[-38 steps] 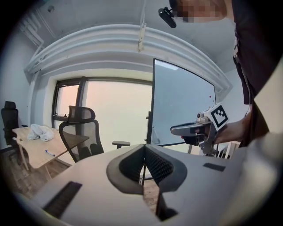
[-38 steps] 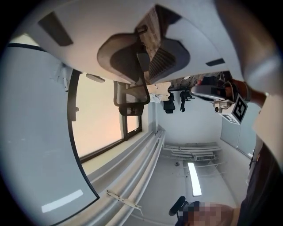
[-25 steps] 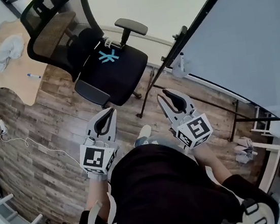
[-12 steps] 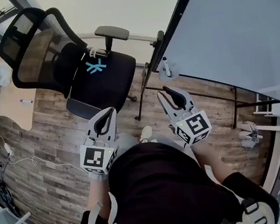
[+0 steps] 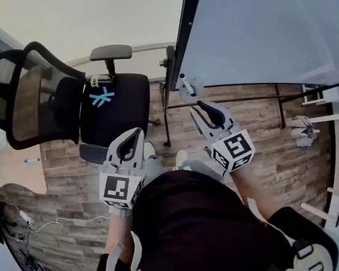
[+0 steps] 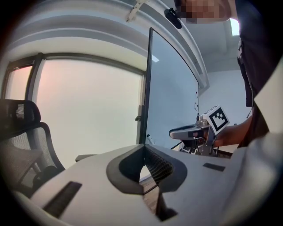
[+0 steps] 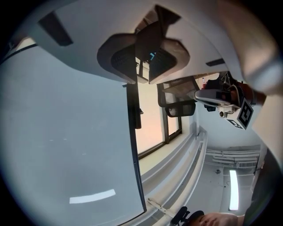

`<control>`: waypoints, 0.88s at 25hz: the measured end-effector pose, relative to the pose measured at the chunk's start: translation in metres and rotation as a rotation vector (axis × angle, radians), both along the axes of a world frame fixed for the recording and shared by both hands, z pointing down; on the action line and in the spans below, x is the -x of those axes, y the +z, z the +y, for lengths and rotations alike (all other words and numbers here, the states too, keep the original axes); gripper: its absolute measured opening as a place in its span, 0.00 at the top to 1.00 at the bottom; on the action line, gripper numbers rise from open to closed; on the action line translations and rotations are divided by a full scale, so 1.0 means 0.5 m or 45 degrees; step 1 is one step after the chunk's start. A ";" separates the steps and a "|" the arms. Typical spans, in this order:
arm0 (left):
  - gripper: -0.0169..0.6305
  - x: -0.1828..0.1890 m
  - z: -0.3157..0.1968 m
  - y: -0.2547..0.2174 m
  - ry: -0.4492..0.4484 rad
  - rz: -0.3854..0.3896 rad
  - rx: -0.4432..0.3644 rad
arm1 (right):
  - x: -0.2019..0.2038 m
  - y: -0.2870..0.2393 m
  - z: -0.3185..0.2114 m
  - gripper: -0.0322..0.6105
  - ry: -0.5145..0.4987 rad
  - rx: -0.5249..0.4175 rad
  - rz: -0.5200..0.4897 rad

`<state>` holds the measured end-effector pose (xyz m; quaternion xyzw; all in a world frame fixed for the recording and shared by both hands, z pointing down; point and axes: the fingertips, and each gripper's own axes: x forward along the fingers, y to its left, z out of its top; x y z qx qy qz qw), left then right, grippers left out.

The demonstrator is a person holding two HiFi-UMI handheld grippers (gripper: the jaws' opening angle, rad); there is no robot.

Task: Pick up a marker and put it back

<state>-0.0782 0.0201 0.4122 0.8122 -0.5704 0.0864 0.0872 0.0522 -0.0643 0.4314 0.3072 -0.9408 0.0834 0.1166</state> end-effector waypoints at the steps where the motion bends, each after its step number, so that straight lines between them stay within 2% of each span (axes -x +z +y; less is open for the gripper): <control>1: 0.96 0.005 -0.010 -0.001 0.026 0.000 0.001 | -0.001 0.002 -0.006 0.80 0.028 0.004 0.004; 7: 0.96 0.043 -0.061 0.010 0.165 -0.005 0.025 | 0.002 0.016 -0.046 0.80 0.180 0.004 0.046; 12: 0.96 0.068 -0.091 0.019 0.247 -0.004 0.027 | 0.017 0.036 -0.072 0.80 0.235 0.009 0.110; 17: 0.96 0.100 -0.111 0.032 0.301 -0.028 0.034 | 0.030 0.055 -0.100 0.80 0.297 0.015 0.197; 22: 0.96 0.130 -0.121 0.050 0.328 -0.012 0.063 | 0.039 0.074 -0.126 0.80 0.348 0.017 0.276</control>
